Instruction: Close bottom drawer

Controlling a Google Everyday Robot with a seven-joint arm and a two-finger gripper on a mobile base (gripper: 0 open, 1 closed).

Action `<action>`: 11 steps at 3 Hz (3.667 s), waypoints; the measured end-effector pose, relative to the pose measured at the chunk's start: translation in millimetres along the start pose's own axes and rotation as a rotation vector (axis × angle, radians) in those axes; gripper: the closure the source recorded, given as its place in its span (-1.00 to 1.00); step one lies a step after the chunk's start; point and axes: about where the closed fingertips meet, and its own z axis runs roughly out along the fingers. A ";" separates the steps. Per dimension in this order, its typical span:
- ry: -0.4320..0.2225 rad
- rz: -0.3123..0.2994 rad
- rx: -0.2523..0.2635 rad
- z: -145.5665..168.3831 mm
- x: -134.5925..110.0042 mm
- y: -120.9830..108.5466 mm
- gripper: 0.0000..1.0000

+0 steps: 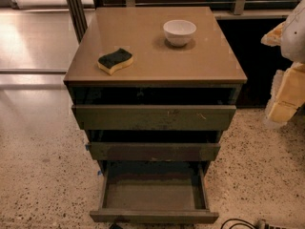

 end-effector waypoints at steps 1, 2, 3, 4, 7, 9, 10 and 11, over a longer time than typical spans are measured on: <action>-0.003 0.002 0.000 2.1 0.7 1.2 -1.00; -0.040 0.025 -0.004 30.6 10.2 18.3 -1.00; -0.081 0.046 0.015 66.1 17.0 46.9 -1.00; -0.093 0.130 -0.008 133.2 32.3 71.9 -1.00; -0.161 0.165 -0.090 192.9 25.7 96.7 -1.00; -0.162 0.162 -0.141 252.1 26.6 118.4 -0.52; -0.162 0.162 -0.141 252.1 26.6 118.4 -0.06; -0.162 0.162 -0.141 252.1 26.6 118.4 0.41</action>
Offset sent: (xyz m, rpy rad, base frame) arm -0.0234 -0.0030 -0.0879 0.1079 0.0082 -0.0306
